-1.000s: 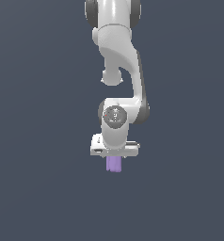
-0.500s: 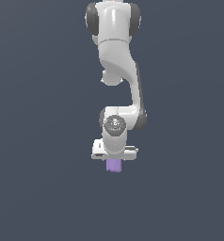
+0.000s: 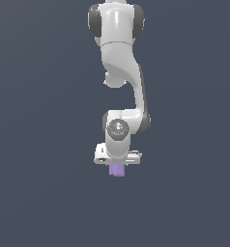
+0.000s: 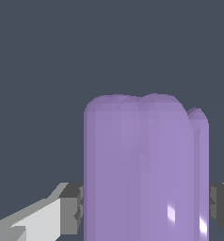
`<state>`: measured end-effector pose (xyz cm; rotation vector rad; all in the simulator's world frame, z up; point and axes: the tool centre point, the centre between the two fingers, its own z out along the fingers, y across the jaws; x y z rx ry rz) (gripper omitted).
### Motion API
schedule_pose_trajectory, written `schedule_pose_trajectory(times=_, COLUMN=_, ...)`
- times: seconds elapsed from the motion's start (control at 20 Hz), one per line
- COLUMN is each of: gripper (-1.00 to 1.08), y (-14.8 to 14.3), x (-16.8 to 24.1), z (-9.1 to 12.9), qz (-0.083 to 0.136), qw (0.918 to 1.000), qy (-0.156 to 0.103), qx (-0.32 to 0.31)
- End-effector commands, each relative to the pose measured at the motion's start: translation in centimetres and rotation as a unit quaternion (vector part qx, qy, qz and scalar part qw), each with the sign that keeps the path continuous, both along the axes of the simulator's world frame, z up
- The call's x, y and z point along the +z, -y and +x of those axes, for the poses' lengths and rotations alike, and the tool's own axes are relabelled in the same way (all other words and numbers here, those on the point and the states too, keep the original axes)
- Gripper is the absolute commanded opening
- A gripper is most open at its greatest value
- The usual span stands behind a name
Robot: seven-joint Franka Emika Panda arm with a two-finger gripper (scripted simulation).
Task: Pick up the object and move it to a goal position.
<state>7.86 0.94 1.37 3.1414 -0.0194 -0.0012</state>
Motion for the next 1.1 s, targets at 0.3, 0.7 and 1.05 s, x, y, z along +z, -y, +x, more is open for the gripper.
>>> schedule_pose_trajectory(times=0.3, gripper=-1.0, y=0.2, x=0.2, z=-0.1, qz=0.0, qw=1.0, qy=0.0, qx=0.0)
schedule_pose_trajectory(times=0.7, gripper=-1.0, y=2.1, x=2.5, z=-1.0, qz=0.0, qw=1.0, qy=0.0, qx=0.0)
schedule_pose_trajectory(times=1.05, gripper=-1.0, y=5.9, x=7.1, z=-2.9, qz=0.0, qw=1.0, qy=0.0, qx=0.0)
